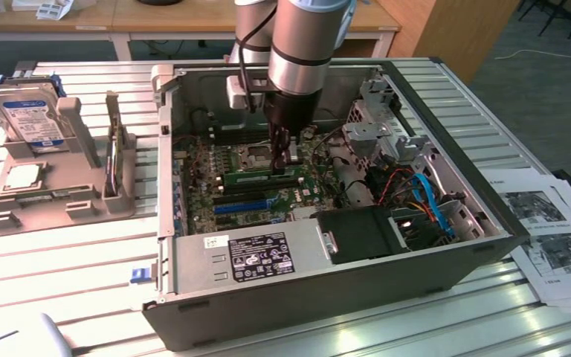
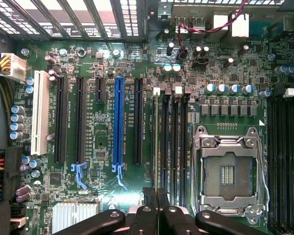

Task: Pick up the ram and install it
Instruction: 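Insert the ram into the slot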

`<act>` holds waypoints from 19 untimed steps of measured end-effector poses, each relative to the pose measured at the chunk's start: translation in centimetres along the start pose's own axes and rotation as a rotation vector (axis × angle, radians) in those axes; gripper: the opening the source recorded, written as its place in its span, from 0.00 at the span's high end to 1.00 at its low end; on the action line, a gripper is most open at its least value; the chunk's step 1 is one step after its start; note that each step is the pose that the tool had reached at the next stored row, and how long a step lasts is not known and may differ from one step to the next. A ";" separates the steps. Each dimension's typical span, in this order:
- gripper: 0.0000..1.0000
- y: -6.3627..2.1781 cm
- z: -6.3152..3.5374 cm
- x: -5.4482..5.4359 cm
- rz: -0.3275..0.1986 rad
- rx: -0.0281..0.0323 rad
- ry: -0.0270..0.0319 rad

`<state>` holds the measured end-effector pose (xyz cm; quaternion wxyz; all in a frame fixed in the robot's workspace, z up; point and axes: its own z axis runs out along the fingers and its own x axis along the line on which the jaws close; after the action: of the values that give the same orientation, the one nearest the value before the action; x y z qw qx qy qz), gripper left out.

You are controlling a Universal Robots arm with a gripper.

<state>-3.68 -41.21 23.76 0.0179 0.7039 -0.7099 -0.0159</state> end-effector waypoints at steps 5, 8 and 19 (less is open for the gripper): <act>0.88 0.15 0.01 0.0 0.000 0.0088 0.0000; 0.88 0.16 0.00 0.0 0.000 0.0095 0.0001; 0.88 0.38 0.05 0.0 0.000 0.0096 -0.0001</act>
<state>-4.07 -41.21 23.73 0.0145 0.7040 -0.7099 -0.0125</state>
